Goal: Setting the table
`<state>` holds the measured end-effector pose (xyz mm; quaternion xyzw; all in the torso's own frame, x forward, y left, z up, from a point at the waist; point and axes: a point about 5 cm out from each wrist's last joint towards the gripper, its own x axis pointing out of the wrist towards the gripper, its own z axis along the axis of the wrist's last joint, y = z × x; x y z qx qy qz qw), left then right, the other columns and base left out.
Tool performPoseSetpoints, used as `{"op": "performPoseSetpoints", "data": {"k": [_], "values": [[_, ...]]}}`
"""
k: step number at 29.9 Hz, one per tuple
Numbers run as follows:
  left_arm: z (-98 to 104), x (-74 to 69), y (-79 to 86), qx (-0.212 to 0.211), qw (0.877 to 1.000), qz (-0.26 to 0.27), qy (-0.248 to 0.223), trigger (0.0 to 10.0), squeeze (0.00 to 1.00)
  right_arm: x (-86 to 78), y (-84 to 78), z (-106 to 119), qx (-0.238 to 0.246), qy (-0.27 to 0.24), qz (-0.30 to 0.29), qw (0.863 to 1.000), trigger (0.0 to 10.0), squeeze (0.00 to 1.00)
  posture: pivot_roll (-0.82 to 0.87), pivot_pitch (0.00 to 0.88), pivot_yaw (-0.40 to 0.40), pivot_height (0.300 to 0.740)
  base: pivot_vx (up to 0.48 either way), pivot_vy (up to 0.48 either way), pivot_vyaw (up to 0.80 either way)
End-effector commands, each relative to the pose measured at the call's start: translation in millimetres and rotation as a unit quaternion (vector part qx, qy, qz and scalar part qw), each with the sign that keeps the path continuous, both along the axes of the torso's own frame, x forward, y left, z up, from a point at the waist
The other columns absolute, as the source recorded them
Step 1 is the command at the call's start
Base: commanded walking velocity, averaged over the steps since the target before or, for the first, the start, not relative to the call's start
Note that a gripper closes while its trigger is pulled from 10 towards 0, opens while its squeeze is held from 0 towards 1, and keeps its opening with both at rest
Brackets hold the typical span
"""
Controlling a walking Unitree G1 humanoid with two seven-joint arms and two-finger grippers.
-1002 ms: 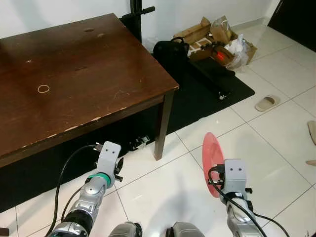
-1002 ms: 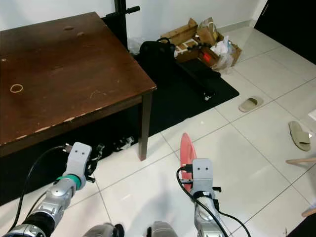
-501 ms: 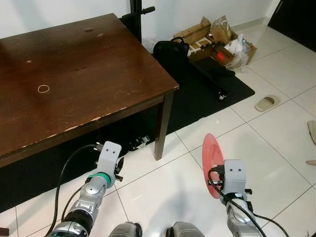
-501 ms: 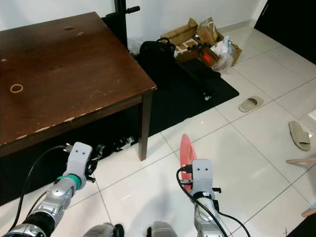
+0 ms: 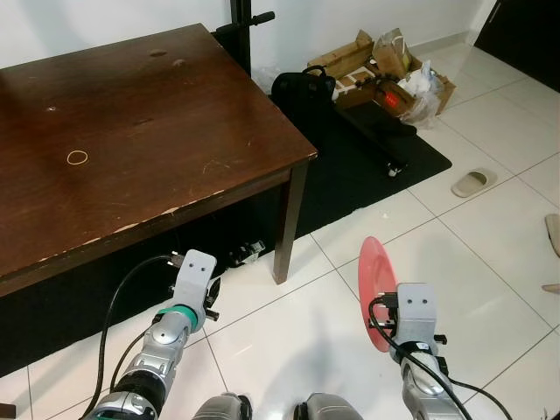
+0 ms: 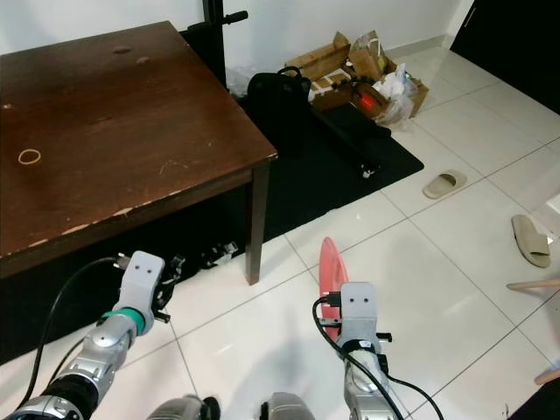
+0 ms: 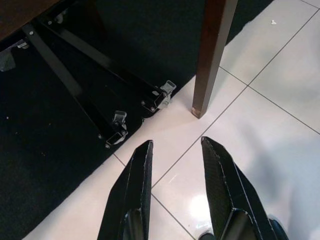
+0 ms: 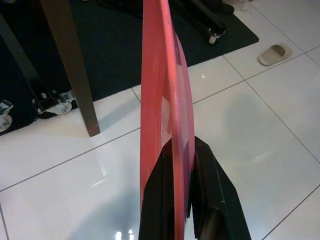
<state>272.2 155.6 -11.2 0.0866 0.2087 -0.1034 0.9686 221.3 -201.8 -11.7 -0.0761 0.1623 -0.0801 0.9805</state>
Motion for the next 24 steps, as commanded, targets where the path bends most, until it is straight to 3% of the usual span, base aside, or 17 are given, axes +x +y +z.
{"op": "performPoseSetpoints", "data": {"k": [1,24], "values": [[-5.1,-4.4,1.1,0.0,1.0,0.003,0.012,10.0,0.0,-1.5,-0.5,-1.3,0.001,0.0,-0.003,1.0,10.0,0.0,-0.12,0.0,0.034,0.74,0.0,0.0,0.0],[-5.6,-5.1,0.7,0.001,1.0,0.002,0.012,10.0,0.0,-1.6,1.0,-1.5,0.002,0.0,-0.002,1.0,10.0,0.0,-0.12,0.0,0.034,0.74,0.0,0.0,0.0]]}}
